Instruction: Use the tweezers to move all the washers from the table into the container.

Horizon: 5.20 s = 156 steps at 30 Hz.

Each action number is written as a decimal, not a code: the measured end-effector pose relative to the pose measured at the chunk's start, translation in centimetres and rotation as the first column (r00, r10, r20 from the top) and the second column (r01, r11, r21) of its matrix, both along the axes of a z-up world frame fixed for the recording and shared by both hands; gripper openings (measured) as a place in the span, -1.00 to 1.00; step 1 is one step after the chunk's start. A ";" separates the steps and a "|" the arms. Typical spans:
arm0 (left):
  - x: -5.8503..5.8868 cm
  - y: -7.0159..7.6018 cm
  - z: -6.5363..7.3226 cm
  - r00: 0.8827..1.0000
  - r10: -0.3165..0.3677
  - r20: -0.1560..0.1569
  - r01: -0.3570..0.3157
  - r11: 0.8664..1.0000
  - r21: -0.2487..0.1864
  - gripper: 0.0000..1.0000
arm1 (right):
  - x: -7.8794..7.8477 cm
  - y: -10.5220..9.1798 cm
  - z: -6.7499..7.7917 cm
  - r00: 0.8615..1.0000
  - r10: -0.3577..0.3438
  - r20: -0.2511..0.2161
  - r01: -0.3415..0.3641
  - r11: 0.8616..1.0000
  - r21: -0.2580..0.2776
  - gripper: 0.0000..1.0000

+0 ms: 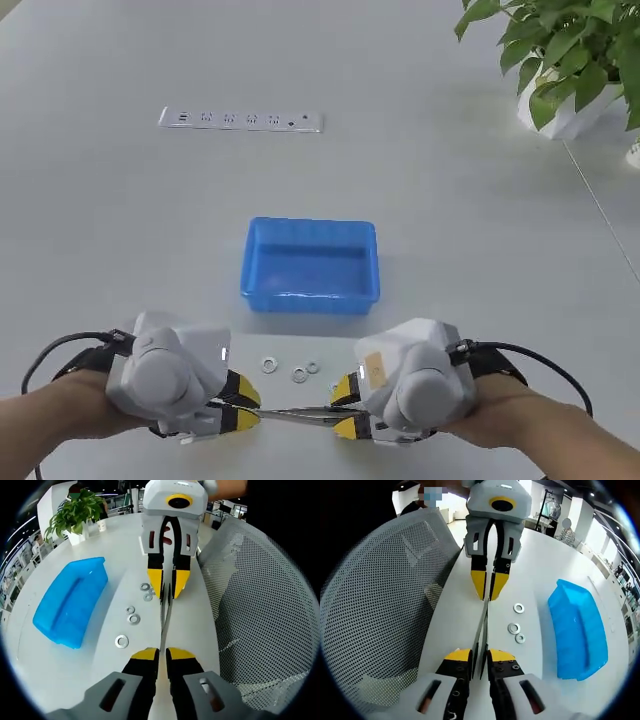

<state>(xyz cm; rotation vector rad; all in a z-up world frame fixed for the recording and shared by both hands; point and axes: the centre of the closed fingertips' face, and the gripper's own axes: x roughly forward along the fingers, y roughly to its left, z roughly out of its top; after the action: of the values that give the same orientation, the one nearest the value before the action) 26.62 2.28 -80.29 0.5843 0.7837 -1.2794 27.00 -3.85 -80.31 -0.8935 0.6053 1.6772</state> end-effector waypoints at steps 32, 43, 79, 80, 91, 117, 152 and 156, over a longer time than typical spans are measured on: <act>0.1 -0.5 3.5 0.998 -0.056 0.027 0.056 0.998 0.006 -0.91 | -0.2 0.9 0.5 1.000 -0.027 0.000 0.027 0.999 0.024 -0.74; 0.1 -1.7 6.7 0.996 -0.078 0.037 0.078 0.997 0.004 -0.91 | -0.4 2.0 1.5 0.998 -0.052 -0.019 0.053 0.997 0.065 -0.76; 0.4 -5.1 10.0 0.978 -0.173 0.118 0.182 0.981 -0.073 -0.90 | 0.0 3.0 3.3 0.992 -0.116 -0.042 0.122 0.980 0.155 -0.78; 0.4 -5.2 10.0 0.979 -0.172 0.112 0.181 0.981 -0.074 -0.90 | 0.1 3.0 3.3 0.992 -0.116 -0.042 0.121 0.981 0.154 -0.76; 0.7 -4.3 10.0 0.980 -0.171 0.106 0.176 0.983 -0.045 -0.91 | 0.8 2.1 3.5 0.992 -0.126 -0.018 0.127 0.980 0.155 -0.40; 2.9 -2.4 10.7 0.985 -0.132 0.110 0.134 0.991 -0.015 -0.91 | 6.1 -3.0 4.2 0.903 -0.427 -0.058 0.429 0.878 0.212 0.55; 3.7 -2.7 10.3 0.984 -0.144 0.104 0.145 0.989 0.003 -0.91 | 6.5 -5.1 3.8 0.866 -0.496 -0.065 0.498 0.843 0.203 0.79; 3.9 -2.8 10.3 0.985 -0.139 0.100 0.140 0.990 0.001 -0.91 | 6.6 -5.2 4.0 0.864 -0.500 -0.065 0.502 0.839 0.211 0.79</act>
<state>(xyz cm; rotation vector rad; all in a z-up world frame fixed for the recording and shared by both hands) 30.51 -0.48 -70.01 0.7025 0.6649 -1.3691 33.61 -9.01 -76.32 -0.5064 0.5833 1.2375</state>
